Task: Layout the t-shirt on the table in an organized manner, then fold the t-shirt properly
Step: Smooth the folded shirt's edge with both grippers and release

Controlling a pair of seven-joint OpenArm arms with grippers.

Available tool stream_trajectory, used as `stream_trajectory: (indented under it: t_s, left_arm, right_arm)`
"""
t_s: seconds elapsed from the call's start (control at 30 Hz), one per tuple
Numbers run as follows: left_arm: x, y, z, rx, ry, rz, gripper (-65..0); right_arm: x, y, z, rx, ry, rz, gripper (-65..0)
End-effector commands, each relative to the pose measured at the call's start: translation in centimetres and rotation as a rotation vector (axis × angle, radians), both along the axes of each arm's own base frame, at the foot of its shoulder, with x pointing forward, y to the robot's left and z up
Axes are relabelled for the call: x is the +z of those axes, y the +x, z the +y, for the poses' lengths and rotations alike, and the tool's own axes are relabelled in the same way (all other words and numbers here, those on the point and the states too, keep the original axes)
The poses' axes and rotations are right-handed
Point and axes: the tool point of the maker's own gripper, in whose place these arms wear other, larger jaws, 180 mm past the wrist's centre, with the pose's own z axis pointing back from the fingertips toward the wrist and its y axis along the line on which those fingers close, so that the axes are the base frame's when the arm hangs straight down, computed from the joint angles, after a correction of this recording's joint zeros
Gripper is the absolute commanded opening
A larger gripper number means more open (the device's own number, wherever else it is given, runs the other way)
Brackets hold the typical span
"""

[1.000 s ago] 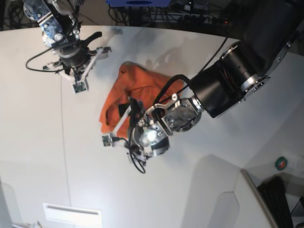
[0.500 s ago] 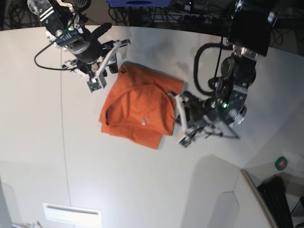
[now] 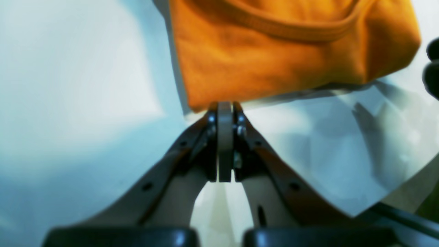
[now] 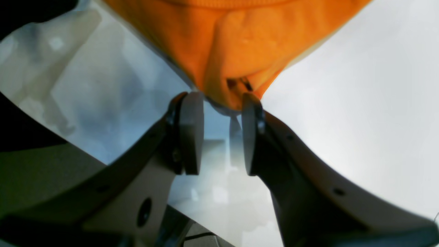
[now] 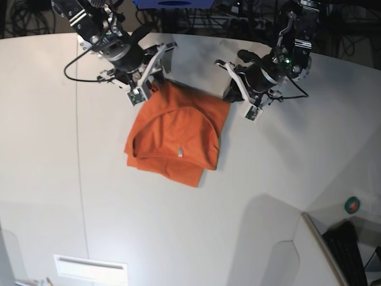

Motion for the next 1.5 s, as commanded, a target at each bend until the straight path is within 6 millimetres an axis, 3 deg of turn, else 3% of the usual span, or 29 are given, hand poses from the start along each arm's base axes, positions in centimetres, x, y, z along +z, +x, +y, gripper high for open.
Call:
stream_trajectory:
  t_s: [0.0, 0.2, 0.3, 0.33, 0.37, 0.47, 0.6, 0.67, 0.87, 0.93, 1.03, 1.1, 1.23, 1.37, 1.47]
  left_arm:
    - [1.0, 1.0, -0.6, 0.012, -0.039, -0.047, -65.0]
    - [2.0, 2.9, -3.1, 0.027, -0.099, -0.086, -65.0]
    - [0.7, 4.1, -2.2, 0.091, -0.07, -0.062, -65.0]
    - [0.2, 4.4, -1.7, 0.111, -0.058, -0.049, -65.0]
    - [-0.4, 4.5, -1.3, 0.123, -0.049, -0.036, -65.0]
    - [-0.8, 4.7, -1.0, 0.128, -0.043, -0.028, -65.0]
    - [-0.2, 3.7, -1.2, 0.122, -0.049, -0.036, -65.0]
    - [1.0, 3.2, -1.5, 0.117, -0.057, -0.062, -65.0]
    - [4.2, 1.5, -0.8, 0.082, -0.04, -0.135, -65.0]
    - [4.3, 2.1, 1.0, 0.124, -0.018, -0.146, -65.0]
    - [4.5, 4.1, 3.7, 0.205, 0.002, -0.171, -65.0]
    - [4.0, 5.2, 4.8, 0.237, 0.012, -0.167, -65.0]
    - [2.8, 6.5, 5.2, 0.25, 0.015, -0.141, -65.0]
    - [2.2, 6.4, 5.7, 0.264, 0.015, -0.125, -65.0]
    - [1.8, 6.0, 6.1, 0.266, 0.027, -0.113, -65.0]
  right_arm:
    - [0.9, 1.0, 0.2, 0.005, 0.014, -0.044, -46.1]
    - [0.3, 2.7, -0.7, -0.005, -0.015, -0.057, -47.3]
    - [-0.5, 3.4, -1.3, -0.01, -0.041, -0.05, -57.8]
    - [-1.0, 3.7, -1.8, -0.018, -0.055, -0.045, -63.3]
    - [-1.4, 4.2, -2.8, -0.04, -0.073, -0.039, -65.0]
    - [-2.6, 4.8, -5.0, -0.112, -0.1, -0.013, -65.0]
    - [-2.5, 5.4, -7.3, -0.184, -0.112, -0.015, -65.0]
    - [-1.7, 5.1, -7.1, -0.184, -0.098, -0.03, -65.0]
    - [3.4, 3.9, -4.8, -0.14, -0.01, -0.126, -65.0]
    - [4.6, 4.1, -3.8, -0.126, 0.019, -0.151, -65.0]
    - [5.4, 4.4, -0.8, -0.021, 0.058, -0.172, -65.0]
    - [4.3, 4.4, 0.2, 0.025, 0.046, -0.147, -65.0]
    - [1.6, 4.5, 1.0, 0.032, 0.024, -0.081, -65.0]
    - [-2.5, 4.4, -0.9, 0.013, -0.056, 0.004, -65.0]
    - [-3.3, 4.0, -1.5, 0.011, -0.072, 0.023, -65.0]
